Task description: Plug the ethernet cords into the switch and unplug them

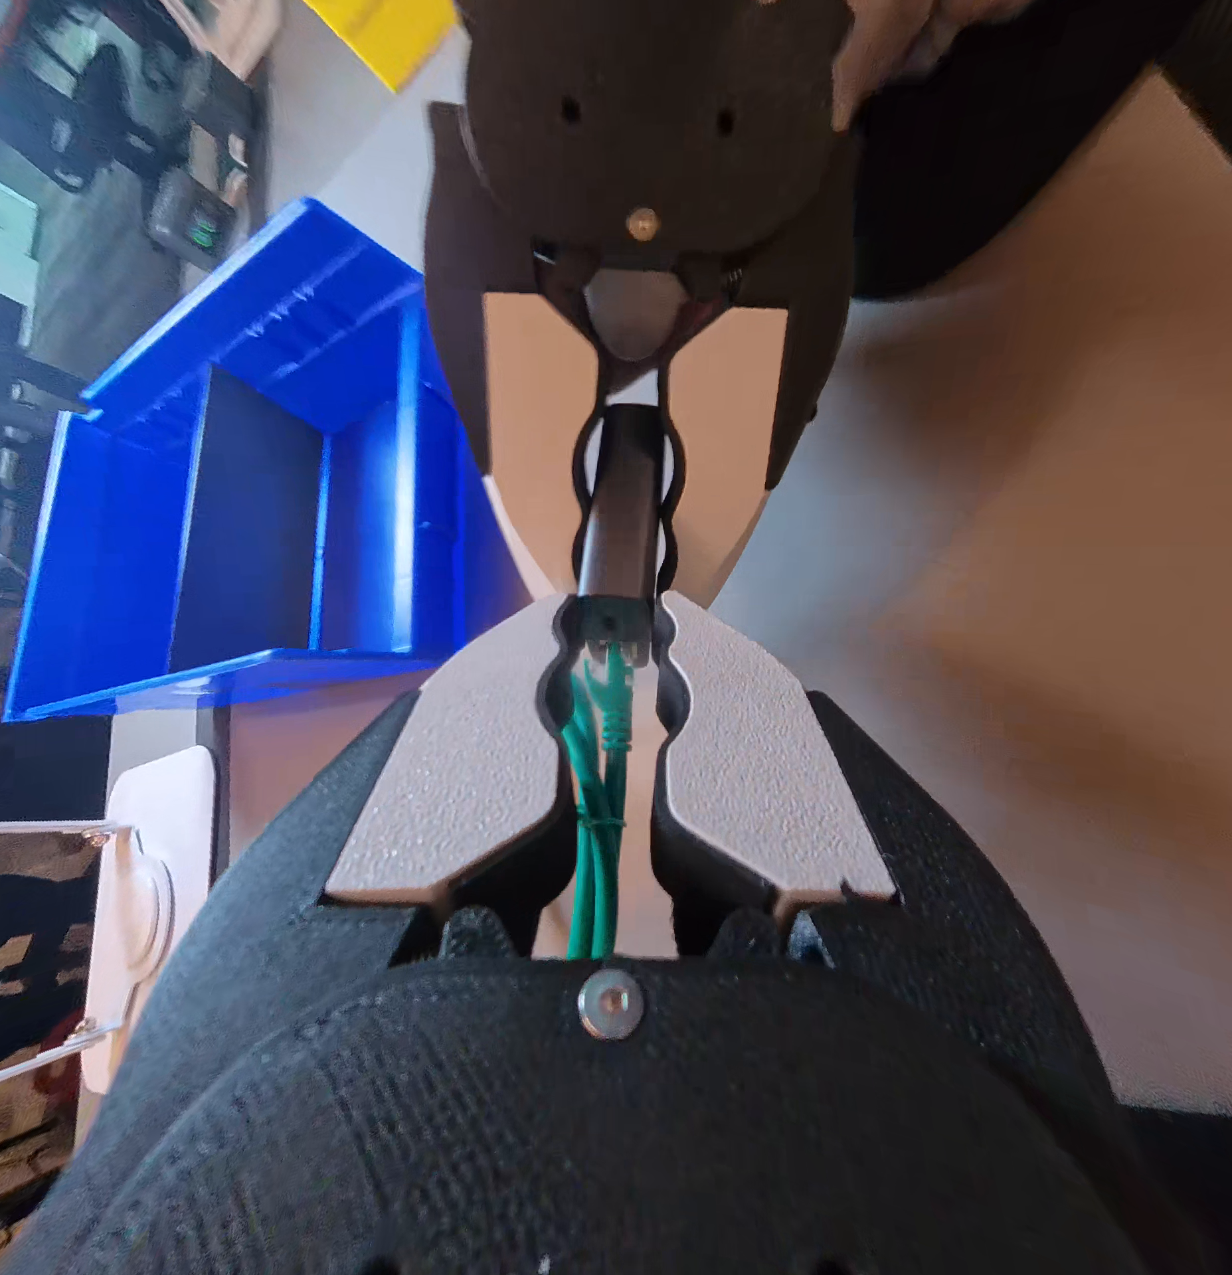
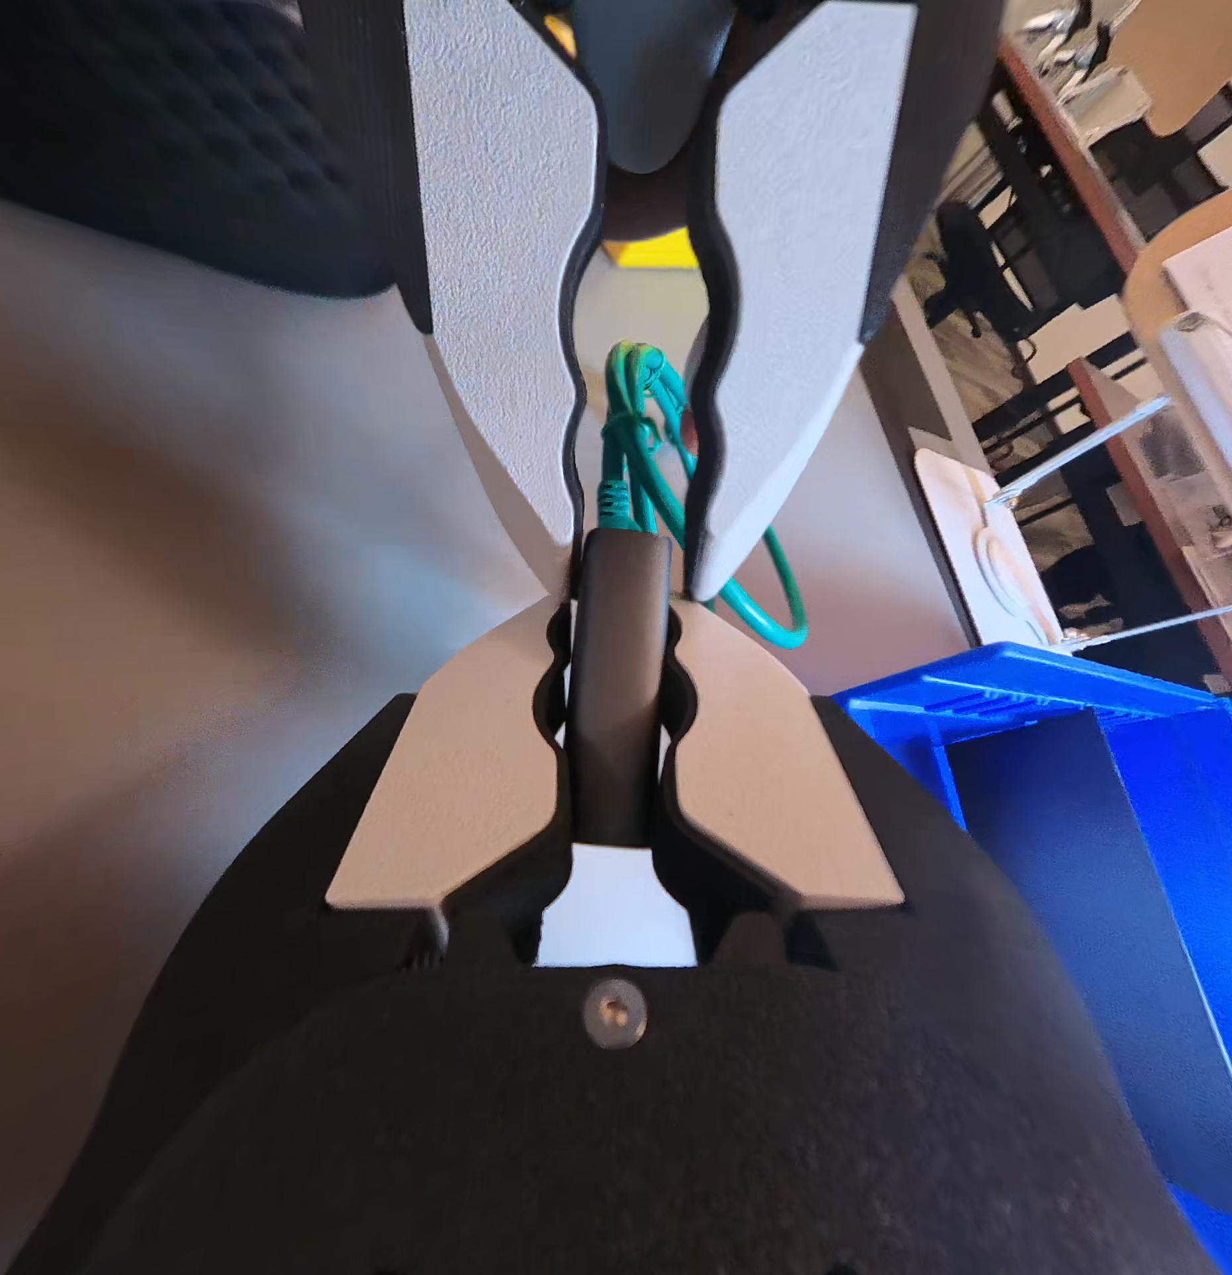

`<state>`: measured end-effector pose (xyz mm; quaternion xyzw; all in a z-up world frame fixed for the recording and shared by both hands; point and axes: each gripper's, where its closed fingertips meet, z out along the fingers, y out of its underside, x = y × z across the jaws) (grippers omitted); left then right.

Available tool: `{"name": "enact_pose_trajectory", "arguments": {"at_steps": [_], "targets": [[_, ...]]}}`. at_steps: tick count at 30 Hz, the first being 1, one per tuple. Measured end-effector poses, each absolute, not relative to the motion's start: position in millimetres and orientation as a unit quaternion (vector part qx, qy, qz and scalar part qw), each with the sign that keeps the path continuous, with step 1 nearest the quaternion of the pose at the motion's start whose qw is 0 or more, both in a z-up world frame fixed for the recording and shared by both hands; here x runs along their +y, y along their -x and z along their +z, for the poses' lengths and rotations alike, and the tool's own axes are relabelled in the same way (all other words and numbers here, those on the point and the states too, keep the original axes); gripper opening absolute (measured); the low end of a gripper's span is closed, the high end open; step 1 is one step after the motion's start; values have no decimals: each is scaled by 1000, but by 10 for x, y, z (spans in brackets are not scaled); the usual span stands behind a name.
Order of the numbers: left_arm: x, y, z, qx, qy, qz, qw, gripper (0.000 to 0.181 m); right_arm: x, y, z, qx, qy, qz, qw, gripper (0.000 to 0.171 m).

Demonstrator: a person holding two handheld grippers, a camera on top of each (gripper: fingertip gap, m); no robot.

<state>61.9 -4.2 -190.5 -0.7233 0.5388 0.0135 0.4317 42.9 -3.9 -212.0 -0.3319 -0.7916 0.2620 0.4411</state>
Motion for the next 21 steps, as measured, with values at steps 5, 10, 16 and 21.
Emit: {"name": "enact_pose_trajectory", "arguments": {"at_steps": [5,10,16,21], "targets": [[-76,-412,-1508,491,707,-48,507,20,61,-523,-1717,-735,333,349,476,30],[-145,-320,-1023,421,634,-182,623,20,71,-620,-1475,-680,323,444,486,39],[-224,-353,-883,352,536,-347,684,19,-116,-609,-1059,-608,304,510,527,41],[-147,-387,-1145,369,581,-318,652,20,-59,-628,-1088,-620,314,473,541,18]]}}
